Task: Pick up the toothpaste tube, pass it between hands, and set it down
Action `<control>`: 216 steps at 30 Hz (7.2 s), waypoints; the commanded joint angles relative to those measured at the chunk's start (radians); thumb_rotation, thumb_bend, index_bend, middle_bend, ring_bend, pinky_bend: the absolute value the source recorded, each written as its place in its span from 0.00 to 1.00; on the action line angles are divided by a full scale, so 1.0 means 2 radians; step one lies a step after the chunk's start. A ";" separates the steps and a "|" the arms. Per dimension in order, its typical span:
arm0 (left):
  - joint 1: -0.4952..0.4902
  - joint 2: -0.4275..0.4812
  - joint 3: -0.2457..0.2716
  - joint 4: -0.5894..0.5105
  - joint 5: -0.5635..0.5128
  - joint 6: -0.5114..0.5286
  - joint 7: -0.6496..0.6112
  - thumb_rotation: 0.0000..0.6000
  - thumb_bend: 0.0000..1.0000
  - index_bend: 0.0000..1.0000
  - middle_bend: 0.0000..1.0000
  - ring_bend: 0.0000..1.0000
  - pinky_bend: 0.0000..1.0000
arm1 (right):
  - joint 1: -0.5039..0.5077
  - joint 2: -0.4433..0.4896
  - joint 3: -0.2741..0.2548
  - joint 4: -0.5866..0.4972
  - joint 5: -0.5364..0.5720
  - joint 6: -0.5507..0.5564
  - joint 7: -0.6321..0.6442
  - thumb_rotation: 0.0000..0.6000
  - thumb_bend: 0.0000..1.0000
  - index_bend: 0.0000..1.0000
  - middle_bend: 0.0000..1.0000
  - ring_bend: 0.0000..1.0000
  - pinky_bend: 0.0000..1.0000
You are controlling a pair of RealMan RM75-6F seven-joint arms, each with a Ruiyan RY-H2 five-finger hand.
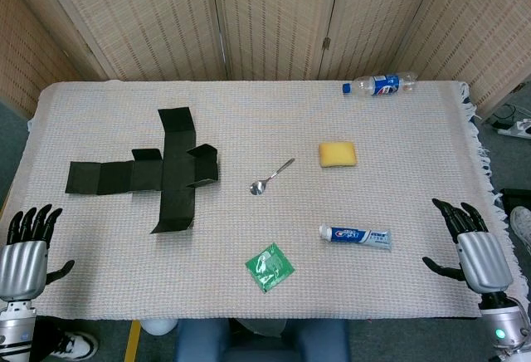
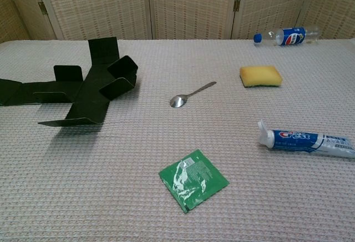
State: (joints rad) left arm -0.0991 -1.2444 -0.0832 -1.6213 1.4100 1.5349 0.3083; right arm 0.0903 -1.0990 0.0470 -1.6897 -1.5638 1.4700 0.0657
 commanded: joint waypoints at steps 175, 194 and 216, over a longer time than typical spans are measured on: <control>-0.216 -0.018 0.032 -0.068 0.076 -0.221 -0.061 1.00 0.62 0.01 0.62 0.62 0.71 | 0.468 -0.160 0.047 0.005 0.258 -0.326 -0.121 1.00 1.00 0.73 0.66 0.63 0.57; -0.177 0.001 0.002 -0.081 0.088 -0.117 -0.407 0.53 0.16 0.04 0.08 0.04 0.00 | 0.388 -0.253 0.038 0.060 0.113 -0.258 0.073 1.00 1.00 0.73 0.66 0.63 0.57; -0.202 -0.062 0.003 -0.065 0.108 -0.133 -0.339 0.27 0.15 0.00 0.00 0.00 0.00 | 0.373 -0.358 0.072 0.085 0.101 -0.232 0.115 1.00 1.00 0.76 0.68 0.65 0.58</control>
State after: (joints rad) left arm -0.5009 -1.3631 -0.0758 -1.7540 1.6259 1.2676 -0.3746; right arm 0.8371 -1.8108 0.1882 -1.5225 -1.3617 1.0049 0.2948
